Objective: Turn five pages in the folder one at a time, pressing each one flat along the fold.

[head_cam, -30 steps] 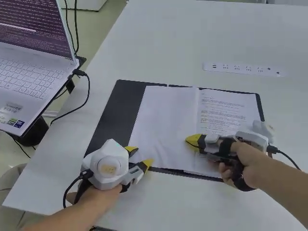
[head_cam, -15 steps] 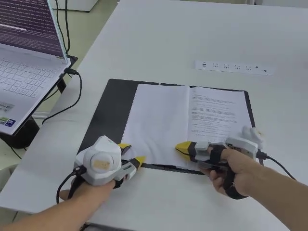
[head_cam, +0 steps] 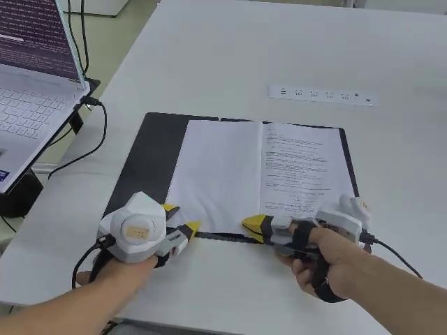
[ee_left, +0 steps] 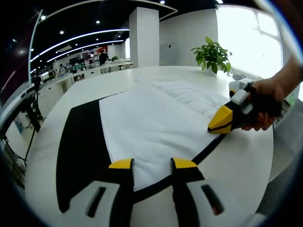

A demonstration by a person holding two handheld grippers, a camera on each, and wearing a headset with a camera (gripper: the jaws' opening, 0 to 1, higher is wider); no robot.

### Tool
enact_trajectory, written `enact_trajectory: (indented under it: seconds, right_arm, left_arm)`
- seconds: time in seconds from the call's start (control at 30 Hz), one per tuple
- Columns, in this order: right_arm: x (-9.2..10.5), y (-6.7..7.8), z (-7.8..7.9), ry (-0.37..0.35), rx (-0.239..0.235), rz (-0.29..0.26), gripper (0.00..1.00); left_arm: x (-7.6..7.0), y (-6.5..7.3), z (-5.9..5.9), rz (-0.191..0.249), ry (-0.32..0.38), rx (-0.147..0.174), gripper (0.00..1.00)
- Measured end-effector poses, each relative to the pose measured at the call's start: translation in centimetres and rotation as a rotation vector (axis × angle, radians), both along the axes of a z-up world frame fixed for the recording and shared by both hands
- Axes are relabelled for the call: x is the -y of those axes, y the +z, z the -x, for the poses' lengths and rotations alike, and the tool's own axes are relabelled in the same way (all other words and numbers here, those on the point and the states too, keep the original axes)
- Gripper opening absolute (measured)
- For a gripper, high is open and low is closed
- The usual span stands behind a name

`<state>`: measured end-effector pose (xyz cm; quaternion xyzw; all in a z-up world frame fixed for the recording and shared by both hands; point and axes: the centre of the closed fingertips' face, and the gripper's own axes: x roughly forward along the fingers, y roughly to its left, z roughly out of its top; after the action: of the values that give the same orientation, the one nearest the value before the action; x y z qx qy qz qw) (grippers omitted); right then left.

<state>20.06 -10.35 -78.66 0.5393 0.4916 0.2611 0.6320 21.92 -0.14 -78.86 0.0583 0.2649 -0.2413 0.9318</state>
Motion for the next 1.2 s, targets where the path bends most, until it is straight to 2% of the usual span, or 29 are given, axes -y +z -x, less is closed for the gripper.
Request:
enact_trajectory:
  seconds: [0.17,0.3,0.43,0.53,0.6,0.63,0.7,0.73,0.83,0.9,0.93,1.0,1.07,1.1,1.13,1.2]
  right_arm:
    - [0.1,-0.1,0.6,-0.013,-0.014,-0.011,0.0]
    - [0.0,-0.1,1.8,0.008,-0.023,0.002,0.0]
    - [0.4,1.3,2.6,-0.002,-0.002,-0.004,0.0]
    - [1.4,3.3,2.4,-0.032,0.073,0.023,0.0]
    - [2.8,4.1,2.4,-0.034,0.138,0.083,0.0]
    - [3.7,4.7,2.2,-0.041,0.191,0.12,0.0]
    - [4.8,6.1,2.5,-0.037,0.25,0.165,0.0]
    - [5.5,6.6,2.4,-0.041,0.282,0.194,0.0]
    - [7.5,7.9,2.1,-0.078,0.353,0.256,0.0]
    - [9.0,8.7,1.7,-0.138,0.382,0.295,0.0]
    - [10.2,9.6,1.6,-0.188,0.405,0.312,0.02]
    - [11.3,10.4,1.7,-0.223,0.434,0.344,0.06]
    - [12.2,10.9,2.1,-0.219,0.463,0.397,0.08]
    - [12.5,11.1,2.4,-0.202,0.489,0.434,0.09]
    - [13.0,11.4,2.7,-0.176,0.53,0.498,0.1]
    - [13.4,12.0,3.0,-0.145,0.584,0.553,0.13]
  left_arm:
    - [0.0,0.0,0.0,-0.003,-0.001,0.001,0.3]
    - [-0.1,0.0,0.0,0.0,0.005,0.002,0.3]
    - [-0.1,0.0,0.0,0.004,0.017,-0.004,0.3]
    - [0.1,0.0,0.0,0.009,0.022,-0.015,0.33]
    - [0.7,0.2,0.3,0.02,0.016,-0.032,0.41]
    - [0.8,0.2,0.4,0.037,0.025,-0.051,0.44]
    - [0.8,0.4,0.6,0.047,0.04,-0.073,0.46]
    - [0.8,0.8,0.8,0.054,0.042,-0.074,0.45]
    - [0.7,1.9,1.0,0.068,0.033,-0.052,0.41]
    - [0.4,2.5,1.3,0.067,0.03,-0.045,0.41]
    - [0.1,3.0,1.6,0.069,0.035,-0.041,0.42]
    - [-0.2,3.9,2.0,0.078,0.038,-0.037,0.42]
    - [-0.6,5.0,2.3,0.085,0.044,-0.029,0.42]
    - [-0.8,5.4,2.4,0.09,0.047,-0.027,0.43]
    - [-1.0,6.1,2.6,0.1,0.05,-0.019,0.43]
    - [-1.3,6.9,2.9,0.115,0.056,-0.019,0.44]
